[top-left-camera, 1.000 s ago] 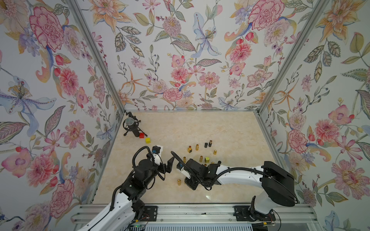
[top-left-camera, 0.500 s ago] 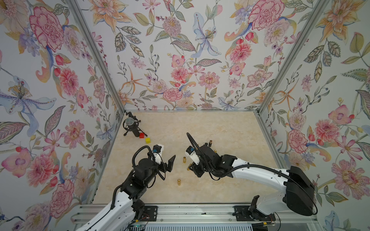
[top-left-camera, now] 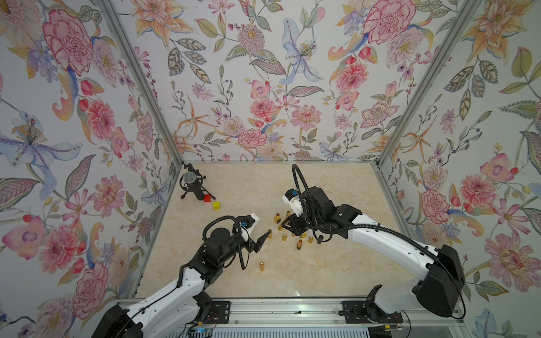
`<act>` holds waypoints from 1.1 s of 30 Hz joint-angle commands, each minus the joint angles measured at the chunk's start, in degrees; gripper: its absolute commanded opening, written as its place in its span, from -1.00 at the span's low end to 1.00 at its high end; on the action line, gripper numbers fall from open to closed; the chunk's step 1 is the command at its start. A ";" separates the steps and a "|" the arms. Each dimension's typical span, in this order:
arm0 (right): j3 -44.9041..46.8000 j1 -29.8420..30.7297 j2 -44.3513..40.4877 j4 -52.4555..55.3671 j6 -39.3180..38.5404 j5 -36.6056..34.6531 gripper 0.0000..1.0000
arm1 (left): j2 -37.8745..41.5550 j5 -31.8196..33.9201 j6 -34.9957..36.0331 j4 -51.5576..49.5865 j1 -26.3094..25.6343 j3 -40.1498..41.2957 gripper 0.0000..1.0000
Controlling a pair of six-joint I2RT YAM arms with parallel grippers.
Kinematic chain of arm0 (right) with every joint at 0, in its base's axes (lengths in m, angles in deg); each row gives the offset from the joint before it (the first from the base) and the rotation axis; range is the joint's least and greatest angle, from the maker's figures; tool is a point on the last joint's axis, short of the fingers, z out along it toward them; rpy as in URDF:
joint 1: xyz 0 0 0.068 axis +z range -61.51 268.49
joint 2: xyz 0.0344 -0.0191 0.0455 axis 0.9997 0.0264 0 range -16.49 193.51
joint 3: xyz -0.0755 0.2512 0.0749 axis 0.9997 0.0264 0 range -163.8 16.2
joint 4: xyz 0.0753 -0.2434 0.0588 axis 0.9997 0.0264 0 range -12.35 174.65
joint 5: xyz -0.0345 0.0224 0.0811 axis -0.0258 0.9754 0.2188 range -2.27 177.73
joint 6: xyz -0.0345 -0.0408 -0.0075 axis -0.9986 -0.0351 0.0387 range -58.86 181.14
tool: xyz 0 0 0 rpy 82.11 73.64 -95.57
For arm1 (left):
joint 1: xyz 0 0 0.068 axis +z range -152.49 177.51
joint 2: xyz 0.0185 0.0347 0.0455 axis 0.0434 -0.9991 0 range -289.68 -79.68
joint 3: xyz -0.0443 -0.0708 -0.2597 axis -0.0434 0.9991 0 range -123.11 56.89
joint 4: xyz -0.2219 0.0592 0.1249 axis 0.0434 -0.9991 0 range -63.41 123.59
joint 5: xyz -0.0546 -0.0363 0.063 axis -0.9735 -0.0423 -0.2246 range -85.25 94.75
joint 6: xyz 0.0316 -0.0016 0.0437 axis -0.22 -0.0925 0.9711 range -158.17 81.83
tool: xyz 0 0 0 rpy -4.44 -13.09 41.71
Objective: Open the lipstick cap
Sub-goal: Open the cover of the lipstick.
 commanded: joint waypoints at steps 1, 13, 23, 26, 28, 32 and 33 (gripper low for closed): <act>-2.86 -0.98 1.99 3.26 2.04 3.85 -0.50 | -4.63 -4.37 3.69 2.73 -2.07 -2.25 0.62; -5.39 -1.85 4.73 4.46 2.54 6.75 -0.50 | -18.63 -7.54 2.26 12.40 -4.43 -6.88 0.15; -6.12 -1.73 5.44 4.31 1.57 6.61 -0.51 | -22.22 -6.45 -0.10 16.79 -4.39 -7.67 -0.30; -6.12 -1.71 5.26 4.03 1.54 6.59 -0.51 | -22.79 -6.25 -0.61 17.02 -4.40 -7.73 -0.41; -6.09 -1.64 5.11 3.94 1.49 6.75 -0.50 | -22.77 -5.96 -0.72 17.22 -4.38 -7.55 -0.49; -5.72 -1.57 4.35 3.55 1.39 6.45 -0.46 | -22.38 -4.98 -0.90 16.62 -4.39 -7.60 -0.70; -5.61 -1.37 4.13 3.47 1.31 5.90 -0.41 | -22.37 -4.60 -0.90 16.11 -4.32 -7.81 -0.76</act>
